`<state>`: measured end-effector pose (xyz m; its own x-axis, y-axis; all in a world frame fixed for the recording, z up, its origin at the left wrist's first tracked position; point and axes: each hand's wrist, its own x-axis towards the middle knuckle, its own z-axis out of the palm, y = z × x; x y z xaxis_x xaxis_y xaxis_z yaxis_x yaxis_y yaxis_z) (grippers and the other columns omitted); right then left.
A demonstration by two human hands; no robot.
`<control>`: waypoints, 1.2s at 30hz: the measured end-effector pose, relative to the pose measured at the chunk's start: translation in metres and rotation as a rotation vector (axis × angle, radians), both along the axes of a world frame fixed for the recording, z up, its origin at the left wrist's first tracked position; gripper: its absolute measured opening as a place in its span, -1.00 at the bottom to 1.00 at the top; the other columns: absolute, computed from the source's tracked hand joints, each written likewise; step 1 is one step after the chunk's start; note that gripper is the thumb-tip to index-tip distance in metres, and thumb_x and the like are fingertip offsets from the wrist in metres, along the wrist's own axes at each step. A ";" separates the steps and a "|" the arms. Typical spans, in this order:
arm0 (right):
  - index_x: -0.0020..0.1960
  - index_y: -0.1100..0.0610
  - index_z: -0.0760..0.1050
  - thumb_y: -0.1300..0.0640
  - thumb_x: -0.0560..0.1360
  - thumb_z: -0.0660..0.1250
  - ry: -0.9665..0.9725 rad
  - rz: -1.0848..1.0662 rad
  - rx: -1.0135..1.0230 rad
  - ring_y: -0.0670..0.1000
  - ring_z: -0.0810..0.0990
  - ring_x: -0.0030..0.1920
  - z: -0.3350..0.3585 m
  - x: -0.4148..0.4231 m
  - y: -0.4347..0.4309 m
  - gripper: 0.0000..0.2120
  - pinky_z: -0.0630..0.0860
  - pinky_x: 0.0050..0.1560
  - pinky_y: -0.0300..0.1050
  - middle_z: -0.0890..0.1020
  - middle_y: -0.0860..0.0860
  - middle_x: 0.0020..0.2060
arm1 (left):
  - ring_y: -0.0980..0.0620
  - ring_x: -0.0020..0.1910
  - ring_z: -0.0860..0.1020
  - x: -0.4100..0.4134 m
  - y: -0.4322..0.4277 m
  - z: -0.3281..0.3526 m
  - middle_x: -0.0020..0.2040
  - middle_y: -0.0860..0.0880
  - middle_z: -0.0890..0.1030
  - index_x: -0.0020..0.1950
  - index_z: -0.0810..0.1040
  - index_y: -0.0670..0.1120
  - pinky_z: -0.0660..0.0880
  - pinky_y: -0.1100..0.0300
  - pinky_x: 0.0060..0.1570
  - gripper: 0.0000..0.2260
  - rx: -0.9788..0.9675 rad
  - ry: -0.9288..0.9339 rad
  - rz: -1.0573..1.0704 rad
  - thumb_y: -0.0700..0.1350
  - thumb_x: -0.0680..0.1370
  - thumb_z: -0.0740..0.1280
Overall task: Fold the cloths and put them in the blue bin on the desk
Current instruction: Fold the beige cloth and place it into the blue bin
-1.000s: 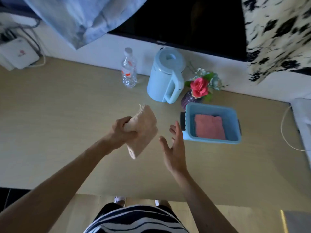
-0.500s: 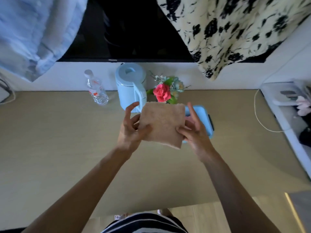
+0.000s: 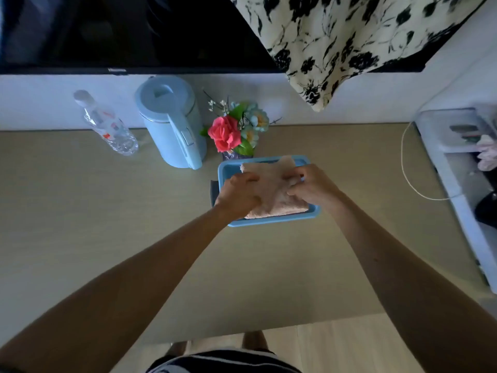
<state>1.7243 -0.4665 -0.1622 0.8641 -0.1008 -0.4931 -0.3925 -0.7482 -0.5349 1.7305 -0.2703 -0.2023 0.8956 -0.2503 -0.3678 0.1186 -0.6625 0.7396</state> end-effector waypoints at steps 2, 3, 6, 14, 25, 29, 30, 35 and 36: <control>0.15 0.09 0.64 0.25 0.42 0.38 0.031 0.095 -0.151 0.09 0.66 -0.03 -0.016 0.006 0.000 -0.69 0.59 -0.04 -0.05 0.70 0.07 -0.07 | -0.14 0.26 0.56 0.002 -0.011 -0.015 0.30 -0.09 0.58 0.37 0.53 0.07 0.51 -0.02 0.25 -0.44 0.064 0.015 -0.039 -0.13 0.38 0.54; 0.16 0.12 0.63 0.23 0.45 0.34 0.022 0.129 -0.205 0.13 0.65 0.01 -0.025 0.007 -0.001 -0.70 0.59 0.00 -0.03 0.69 0.11 -0.01 | -0.13 0.27 0.55 0.003 -0.016 -0.020 0.31 -0.08 0.57 0.38 0.52 0.08 0.50 -0.02 0.26 -0.42 0.083 0.032 -0.049 -0.11 0.38 0.55; 0.35 0.10 0.46 0.16 0.51 0.26 -0.013 0.186 -0.313 0.26 0.58 0.18 -0.039 0.006 0.003 -0.60 0.52 0.15 0.03 0.54 0.20 0.26 | -0.13 0.27 0.56 0.007 -0.026 -0.033 0.31 -0.07 0.57 0.40 0.49 0.11 0.50 0.03 0.26 -0.42 0.137 0.053 -0.059 -0.09 0.40 0.53; 0.39 0.04 0.28 0.26 0.60 0.16 -0.109 0.222 -0.444 0.28 0.63 0.08 -0.065 0.006 0.010 -0.62 0.50 0.03 0.09 0.42 0.15 0.26 | -0.19 0.27 0.55 0.010 -0.046 -0.050 0.34 -0.13 0.54 0.43 0.46 0.08 0.52 -0.02 0.26 -0.40 0.246 0.121 -0.068 -0.14 0.40 0.48; 0.26 0.12 0.54 0.24 0.42 0.38 -0.312 0.561 -0.706 0.17 0.36 0.33 -0.058 0.010 0.016 -0.60 0.31 0.35 0.09 0.34 0.12 0.36 | -0.14 0.26 0.41 0.012 -0.045 -0.035 0.23 -0.10 0.44 0.32 0.49 0.04 0.46 -0.04 0.20 -0.49 0.495 -0.302 -0.235 -0.03 0.38 0.50; 0.39 0.06 0.46 0.14 0.52 0.29 -0.130 0.639 -0.749 0.13 0.32 0.43 -0.070 0.021 0.005 -0.57 0.22 0.48 0.07 0.34 0.09 0.41 | -0.14 0.40 0.35 0.023 -0.049 -0.045 0.38 -0.10 0.41 0.43 0.41 -0.04 0.40 -0.05 0.34 -0.31 0.535 -0.185 -0.475 0.10 0.36 0.53; 0.43 0.07 0.41 0.12 0.54 0.26 -0.108 0.653 -0.776 0.13 0.29 0.46 -0.074 0.022 0.002 -0.55 0.18 0.51 0.08 0.32 0.09 0.44 | -0.14 0.43 0.32 0.025 -0.049 -0.048 0.42 -0.10 0.38 0.45 0.38 -0.06 0.38 -0.06 0.37 -0.28 0.568 -0.159 -0.502 0.12 0.36 0.53; 0.54 0.12 0.26 0.05 0.62 0.16 -0.037 0.759 -0.879 0.12 0.23 0.53 -0.095 0.021 0.003 -0.50 0.11 0.54 0.03 0.30 0.11 0.50 | -0.13 0.51 0.22 0.025 -0.052 -0.065 0.50 -0.09 0.27 0.53 0.24 -0.04 0.32 -0.08 0.40 -0.23 0.669 -0.137 -0.557 0.12 0.42 0.49; 0.54 0.11 0.25 0.04 0.62 0.16 -0.028 0.772 -0.890 0.12 0.23 0.53 -0.098 0.022 0.003 -0.49 0.11 0.55 0.03 0.29 0.11 0.51 | -0.13 0.52 0.21 0.025 -0.052 -0.065 0.51 -0.10 0.25 0.55 0.22 -0.04 0.32 -0.09 0.41 -0.21 0.677 -0.120 -0.564 0.12 0.42 0.48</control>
